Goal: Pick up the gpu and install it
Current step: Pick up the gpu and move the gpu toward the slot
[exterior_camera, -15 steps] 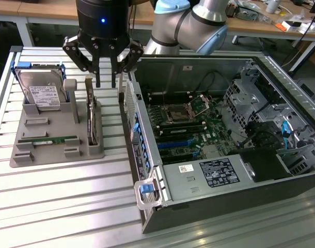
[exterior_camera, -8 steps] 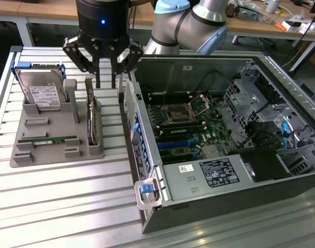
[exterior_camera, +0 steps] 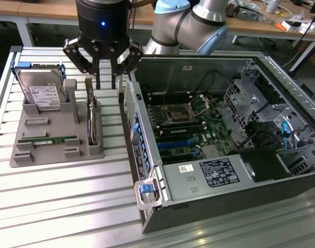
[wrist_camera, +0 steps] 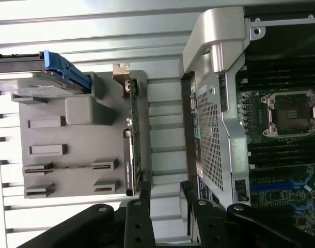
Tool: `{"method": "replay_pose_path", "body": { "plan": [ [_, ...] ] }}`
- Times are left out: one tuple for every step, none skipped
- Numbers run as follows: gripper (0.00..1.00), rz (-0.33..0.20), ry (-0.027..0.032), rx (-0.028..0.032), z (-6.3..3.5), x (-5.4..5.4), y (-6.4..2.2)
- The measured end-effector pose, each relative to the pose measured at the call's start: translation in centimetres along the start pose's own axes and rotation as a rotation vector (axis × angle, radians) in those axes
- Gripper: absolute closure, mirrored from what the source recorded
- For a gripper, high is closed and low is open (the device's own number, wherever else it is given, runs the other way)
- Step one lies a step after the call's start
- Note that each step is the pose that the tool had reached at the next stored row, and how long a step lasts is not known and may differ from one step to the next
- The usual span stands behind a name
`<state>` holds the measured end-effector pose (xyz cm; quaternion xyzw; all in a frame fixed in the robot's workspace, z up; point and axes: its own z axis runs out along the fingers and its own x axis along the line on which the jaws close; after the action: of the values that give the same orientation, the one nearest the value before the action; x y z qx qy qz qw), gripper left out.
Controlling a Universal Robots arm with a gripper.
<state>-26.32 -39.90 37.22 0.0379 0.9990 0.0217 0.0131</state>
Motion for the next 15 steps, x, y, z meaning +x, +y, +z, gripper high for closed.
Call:
{"method": "replay_pose_path", "body": {
  "plan": [
    [0.64,0.0,0.0,0.0,0.02,0.0,0.0],
    [0.64,0.0,0.0,0.0,0.05,0.0,0.0],
    [0.64,0.0,0.0001,0.0,0.07,0.0,0.0],
    [0.64,0.0,0.0,0.0,0.09,0.0,0.0],
    [0.64,0.0,0.0001,0.0001,0.1,0.0,0.0],
    [0.64,0.0,0.0,0.0,0.12,0.0,0.0],
    [0.64,0.0,0.0,0.0,0.15,0.0,0.0],
    [0.64,0.0,0.0,0.0,0.16,0.0,-0.01],
    [0.64,0.0,0.0,0.0,0.18,0.0,-0.01],
    [0.64,0.0,0.0,0.0,0.21,0.01,-0.01],
    [0.64,0.0,0.0,0.0,0.23,0.0,-0.01],
    [0.64,0.0,0.0,0.0,0.25,0.01,-0.01],
    [0.64,0.0,0.0,0.0,0.27,0.01,-0.01],
    [0.64,0.0,0.0,0.0,0.29,0.01,-0.01],
    [0.64,0.0,0.0,0.0,0.31,0.01,-0.01]
  ]
}}
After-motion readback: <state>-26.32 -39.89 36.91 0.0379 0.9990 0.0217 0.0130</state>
